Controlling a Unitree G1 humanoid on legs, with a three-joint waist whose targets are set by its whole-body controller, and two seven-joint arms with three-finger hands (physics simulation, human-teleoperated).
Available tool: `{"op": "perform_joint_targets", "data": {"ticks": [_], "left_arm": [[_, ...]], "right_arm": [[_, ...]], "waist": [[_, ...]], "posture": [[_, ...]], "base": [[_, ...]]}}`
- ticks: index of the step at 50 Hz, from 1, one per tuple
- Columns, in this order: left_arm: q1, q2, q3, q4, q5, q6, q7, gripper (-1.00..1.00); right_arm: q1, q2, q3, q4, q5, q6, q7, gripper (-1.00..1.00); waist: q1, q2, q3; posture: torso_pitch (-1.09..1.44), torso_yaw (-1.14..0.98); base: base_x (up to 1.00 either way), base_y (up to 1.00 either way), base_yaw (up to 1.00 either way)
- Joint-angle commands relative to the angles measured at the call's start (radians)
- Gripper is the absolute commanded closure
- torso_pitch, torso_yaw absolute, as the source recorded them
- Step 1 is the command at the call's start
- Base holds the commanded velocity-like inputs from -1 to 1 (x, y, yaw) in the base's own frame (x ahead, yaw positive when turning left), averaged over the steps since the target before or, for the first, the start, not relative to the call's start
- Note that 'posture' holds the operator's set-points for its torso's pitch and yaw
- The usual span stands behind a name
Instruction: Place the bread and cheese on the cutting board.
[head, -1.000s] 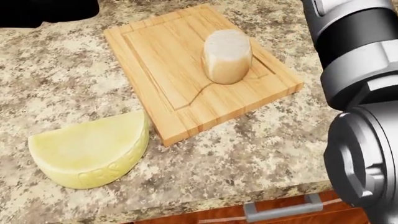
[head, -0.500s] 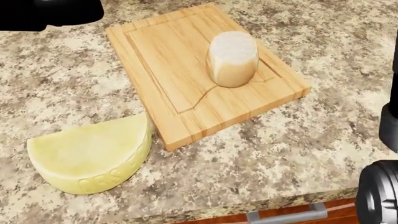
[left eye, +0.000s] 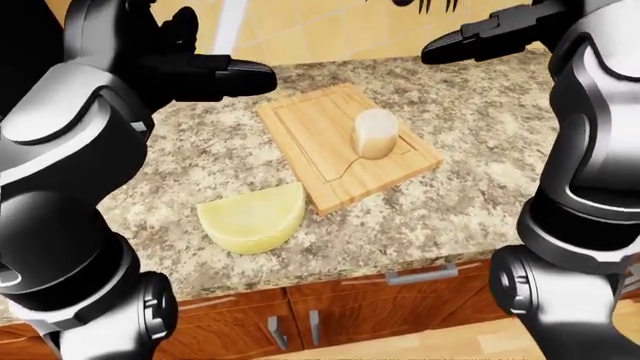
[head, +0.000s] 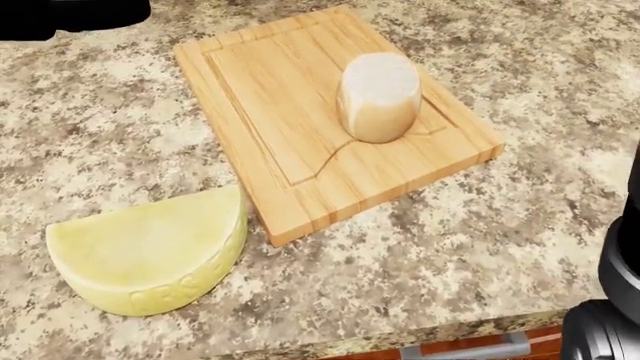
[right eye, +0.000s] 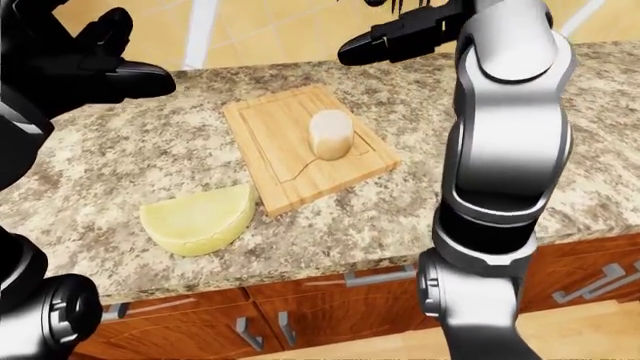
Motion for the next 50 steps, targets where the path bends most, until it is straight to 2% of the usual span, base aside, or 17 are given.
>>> {"op": "perform_joint_targets", "data": {"ticks": [1,5,13,18,21,27,36,43,46,50], "left_arm": [[-0.031,0.012,0.013,-0.028,-0.017,-0.019,0.015,-1.0],[-0.029,0.018,0.011,-0.031,-0.035,-0.019,0.026,-1.0],[0.039,0.035,0.005,-0.088,-0.049,-0.008,0.019,-1.0],[0.109,0.032,-0.031,-0.137,0.002,-0.012,-0.03,-1.0],[0.156,0.026,-0.046,-0.159,0.06,-0.02,-0.083,-1.0],[0.256,0.041,-0.081,-0.202,0.227,-0.042,-0.248,-1.0],[0.277,0.044,-0.083,-0.231,0.449,-0.019,-0.463,-1.0],[0.331,0.05,-0.076,-0.25,0.593,-0.039,-0.621,-1.0],[0.329,0.058,-0.08,-0.266,0.633,-0.02,-0.703,-1.0],[0.3,0.071,-0.05,-0.3,0.644,0.045,-0.807,-1.0]], "right_arm": [[-0.029,-0.009,-0.007,-0.03,-0.003,-0.018,-0.012,-1.0],[-0.024,-0.012,-0.009,-0.045,0.0,-0.007,-0.011,-1.0],[-0.026,-0.014,-0.006,-0.04,0.008,-0.008,-0.016,-1.0],[-0.021,-0.016,-0.011,-0.046,0.011,-0.005,-0.017,-1.0],[-0.022,-0.015,-0.007,-0.042,0.012,-0.008,-0.021,-1.0],[-0.014,-0.006,-0.005,-0.036,0.015,-0.02,-0.03,-1.0],[0.004,-0.002,-0.009,-0.038,0.023,-0.027,-0.039,-1.0],[0.013,0.003,-0.007,-0.03,0.028,-0.039,-0.048,-1.0],[0.014,0.001,-0.007,-0.029,0.028,-0.039,-0.049,-1.0],[0.014,0.002,-0.008,-0.025,0.03,-0.043,-0.051,-1.0]], "waist": [[0.0,0.0,-0.031],[0.0,0.002,-0.03],[-0.001,0.005,-0.031],[-0.001,0.005,-0.031],[0.0,0.006,-0.032],[0.0,0.006,-0.034],[0.003,0.003,-0.036],[0.004,0.002,-0.038],[0.005,0.003,-0.04],[0.006,0.0,-0.039]], "posture": [[0.0,0.0],[0.0,0.0],[0.0,0.0],[0.0,0.0],[0.0,0.0],[0.0,0.0],[0.0,0.0],[0.0,0.0],[0.0,0.0],[0.0,0.0]], "base": [[0.0,0.0,0.0],[0.0,0.0,0.0],[0.0,0.0,0.0],[0.0,0.0,0.0],[0.0,0.0,0.0],[0.0,0.0,0.0],[0.0,0.0,0.0],[0.0,0.0,0.0],[0.0,0.0,0.0],[0.0,0.0,0.0]]}}
